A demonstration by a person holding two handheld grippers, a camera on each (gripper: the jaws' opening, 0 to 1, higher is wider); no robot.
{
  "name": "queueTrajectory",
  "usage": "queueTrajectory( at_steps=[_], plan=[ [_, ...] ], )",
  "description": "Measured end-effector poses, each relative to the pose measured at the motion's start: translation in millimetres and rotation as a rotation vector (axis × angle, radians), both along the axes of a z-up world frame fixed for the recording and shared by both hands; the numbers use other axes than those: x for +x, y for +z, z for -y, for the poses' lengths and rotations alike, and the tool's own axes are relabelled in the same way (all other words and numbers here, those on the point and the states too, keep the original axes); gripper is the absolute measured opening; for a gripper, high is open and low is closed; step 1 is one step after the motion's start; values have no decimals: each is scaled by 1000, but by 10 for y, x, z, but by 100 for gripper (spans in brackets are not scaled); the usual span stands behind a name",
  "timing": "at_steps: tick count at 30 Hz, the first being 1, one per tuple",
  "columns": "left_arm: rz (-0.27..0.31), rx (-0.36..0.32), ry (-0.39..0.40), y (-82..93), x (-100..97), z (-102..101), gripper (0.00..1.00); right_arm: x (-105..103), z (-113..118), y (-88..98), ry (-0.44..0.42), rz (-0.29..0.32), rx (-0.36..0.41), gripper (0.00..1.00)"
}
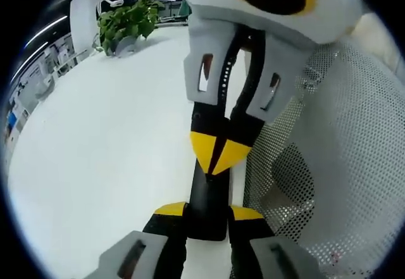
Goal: Press the specified remote control buttons in sequence, fully releasing each button before pressing the next.
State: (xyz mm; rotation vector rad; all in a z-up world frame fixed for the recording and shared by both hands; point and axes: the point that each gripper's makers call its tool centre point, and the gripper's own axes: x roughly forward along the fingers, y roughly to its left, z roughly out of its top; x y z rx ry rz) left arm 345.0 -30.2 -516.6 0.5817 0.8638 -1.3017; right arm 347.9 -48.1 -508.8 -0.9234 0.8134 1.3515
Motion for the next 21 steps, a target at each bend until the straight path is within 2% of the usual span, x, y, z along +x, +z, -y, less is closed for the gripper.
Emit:
queueTrajectory(
  at_steps=[4,6,7,9,14,19,21],
  plan=[
    [2,-3,3,0,-2,-2,25,-15,-4,4,37,48,2,0],
    [1,-5,5,3,-6,-1,25,-7,-14,10,40,50,6,0],
    [1,-5,5,3,-7,-2,25,-8,-25,15,37,44,10,0],
    [0,-5,4,8,-12,-3,25,-39,-82,14,11,-5,35,0],
    [-1,-7,4,7,-10,-4,25,-23,-71,12,25,-6,11,0],
    [-4,-7,0,7,-10,-2,25,-6,-71,4,-14,-50,0,0],
    [-3,-6,-3,4,-8,-2,25,-8,-65,-2,-57,-87,-20,0]
  ],
)
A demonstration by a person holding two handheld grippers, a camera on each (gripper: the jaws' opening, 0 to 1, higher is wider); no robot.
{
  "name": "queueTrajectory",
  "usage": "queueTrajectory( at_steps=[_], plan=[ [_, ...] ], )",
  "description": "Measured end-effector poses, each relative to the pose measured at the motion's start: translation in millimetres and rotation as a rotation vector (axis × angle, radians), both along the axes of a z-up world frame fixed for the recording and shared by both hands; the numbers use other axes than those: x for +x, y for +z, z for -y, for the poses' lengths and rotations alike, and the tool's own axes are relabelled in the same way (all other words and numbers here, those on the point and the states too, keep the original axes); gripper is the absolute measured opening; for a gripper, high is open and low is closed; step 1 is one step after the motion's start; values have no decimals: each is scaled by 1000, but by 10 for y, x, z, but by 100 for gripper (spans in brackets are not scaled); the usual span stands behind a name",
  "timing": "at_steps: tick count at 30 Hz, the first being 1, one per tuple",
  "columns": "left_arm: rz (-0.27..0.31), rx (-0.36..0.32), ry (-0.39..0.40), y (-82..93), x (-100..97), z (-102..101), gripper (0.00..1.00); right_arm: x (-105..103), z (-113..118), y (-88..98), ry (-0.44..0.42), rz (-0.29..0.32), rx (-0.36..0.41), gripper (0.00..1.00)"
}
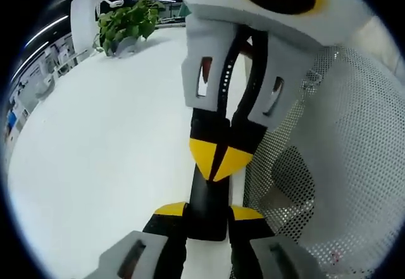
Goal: Press the specified remote control buttons in sequence, fully releasing each button before pressing the next.
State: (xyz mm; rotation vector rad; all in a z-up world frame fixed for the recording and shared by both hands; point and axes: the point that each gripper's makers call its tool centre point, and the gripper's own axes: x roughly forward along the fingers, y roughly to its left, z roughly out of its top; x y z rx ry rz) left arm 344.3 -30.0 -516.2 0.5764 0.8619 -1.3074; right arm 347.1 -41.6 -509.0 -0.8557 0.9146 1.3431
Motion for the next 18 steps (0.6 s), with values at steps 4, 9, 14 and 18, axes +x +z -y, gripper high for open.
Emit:
queueTrajectory(
  at_steps=[4,9,14,18],
  plan=[
    [3,-10,-1,5,-1,-6,25,6,-2,-4,-48,-24,-12,0],
    [7,-14,1,-1,0,-1,25,-1,8,-5,-76,-19,-3,0],
    [19,9,-9,-7,-5,10,25,22,13,-10,-166,-56,-5,0],
    [25,23,-12,-11,3,8,25,21,17,-13,-190,-61,-8,0]
  ],
)
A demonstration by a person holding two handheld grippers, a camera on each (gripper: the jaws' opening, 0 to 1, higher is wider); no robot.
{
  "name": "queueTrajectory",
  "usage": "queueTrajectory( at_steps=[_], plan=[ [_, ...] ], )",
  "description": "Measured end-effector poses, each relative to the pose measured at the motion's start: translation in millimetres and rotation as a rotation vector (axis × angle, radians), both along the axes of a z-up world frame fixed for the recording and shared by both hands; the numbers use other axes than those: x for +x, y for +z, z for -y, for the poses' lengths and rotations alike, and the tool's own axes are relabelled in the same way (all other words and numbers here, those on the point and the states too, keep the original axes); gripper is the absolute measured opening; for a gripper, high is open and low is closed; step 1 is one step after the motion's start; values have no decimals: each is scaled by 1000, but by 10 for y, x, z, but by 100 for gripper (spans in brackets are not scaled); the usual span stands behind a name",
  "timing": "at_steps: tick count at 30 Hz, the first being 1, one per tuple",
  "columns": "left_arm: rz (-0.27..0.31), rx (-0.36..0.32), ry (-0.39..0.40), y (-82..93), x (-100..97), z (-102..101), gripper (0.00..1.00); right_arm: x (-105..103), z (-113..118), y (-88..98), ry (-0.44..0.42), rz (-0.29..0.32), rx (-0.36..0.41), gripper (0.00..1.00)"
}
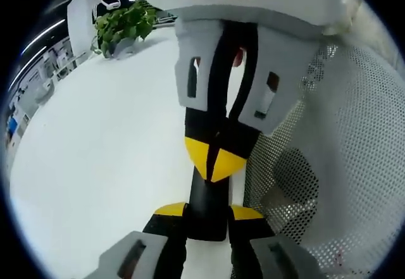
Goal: Press the specified remote control buttons in sequence, fully releasing each button before pressing the next.
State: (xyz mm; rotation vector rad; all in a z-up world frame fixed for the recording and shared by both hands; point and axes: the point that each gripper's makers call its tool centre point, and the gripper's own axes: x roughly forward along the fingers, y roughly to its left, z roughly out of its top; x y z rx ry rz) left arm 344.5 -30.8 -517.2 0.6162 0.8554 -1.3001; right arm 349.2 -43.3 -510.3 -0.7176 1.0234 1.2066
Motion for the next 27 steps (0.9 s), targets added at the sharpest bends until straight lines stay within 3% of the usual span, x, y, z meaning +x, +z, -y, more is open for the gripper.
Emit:
queueTrajectory(
  at_steps=[11,17,27],
  plan=[
    [-8,-14,8,-8,-10,-10,25,-2,-14,-16,-16,-23,-54,0],
    [-26,-32,24,-11,-18,-8,25,-13,-7,-24,-7,-64,-48,0],
    [-35,-41,35,-1,-1,-11,25,-10,5,-3,19,-44,108,0]
  ],
)
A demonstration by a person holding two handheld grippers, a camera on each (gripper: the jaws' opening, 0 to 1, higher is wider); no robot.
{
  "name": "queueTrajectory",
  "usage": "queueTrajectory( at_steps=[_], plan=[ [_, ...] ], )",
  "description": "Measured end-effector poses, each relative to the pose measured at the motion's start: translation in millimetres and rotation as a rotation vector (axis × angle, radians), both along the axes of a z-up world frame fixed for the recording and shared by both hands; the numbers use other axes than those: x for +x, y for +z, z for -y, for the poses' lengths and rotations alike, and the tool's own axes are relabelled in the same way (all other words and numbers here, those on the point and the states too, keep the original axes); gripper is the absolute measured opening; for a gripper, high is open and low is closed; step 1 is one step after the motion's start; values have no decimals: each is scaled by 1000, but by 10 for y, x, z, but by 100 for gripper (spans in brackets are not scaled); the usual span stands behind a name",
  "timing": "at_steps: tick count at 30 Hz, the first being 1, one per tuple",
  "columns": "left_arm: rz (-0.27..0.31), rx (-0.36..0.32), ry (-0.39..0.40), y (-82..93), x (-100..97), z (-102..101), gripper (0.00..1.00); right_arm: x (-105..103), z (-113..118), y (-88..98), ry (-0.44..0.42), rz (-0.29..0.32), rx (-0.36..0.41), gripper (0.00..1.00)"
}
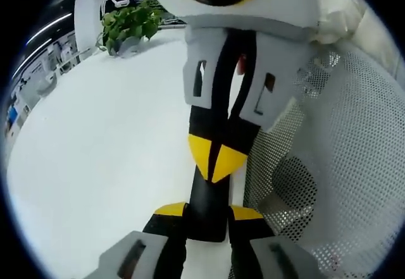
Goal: Press the specified remote control buttons in sequence, fully releasing each button before pressing the next.
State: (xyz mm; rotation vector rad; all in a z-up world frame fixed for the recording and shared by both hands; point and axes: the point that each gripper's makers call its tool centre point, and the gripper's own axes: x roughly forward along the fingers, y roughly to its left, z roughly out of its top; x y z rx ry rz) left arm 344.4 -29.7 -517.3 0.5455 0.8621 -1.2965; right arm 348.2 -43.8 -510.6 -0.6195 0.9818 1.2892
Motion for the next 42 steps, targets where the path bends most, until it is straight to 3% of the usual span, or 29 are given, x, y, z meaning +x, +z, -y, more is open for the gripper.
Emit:
queueTrajectory(
  at_steps=[8,13,17,21,42],
  plan=[
    [1,1,4,10,13,4,25,-15,12,21,50,65,37,0],
    [3,2,0,14,13,4,25,-37,89,39,38,53,52,7],
    [7,7,-5,14,8,5,25,-6,215,31,46,87,28,11],
    [13,13,-12,14,-2,6,25,24,282,15,26,87,19,18],
    [14,10,-7,13,-8,10,25,0,423,11,65,93,24,22]
  ],
)
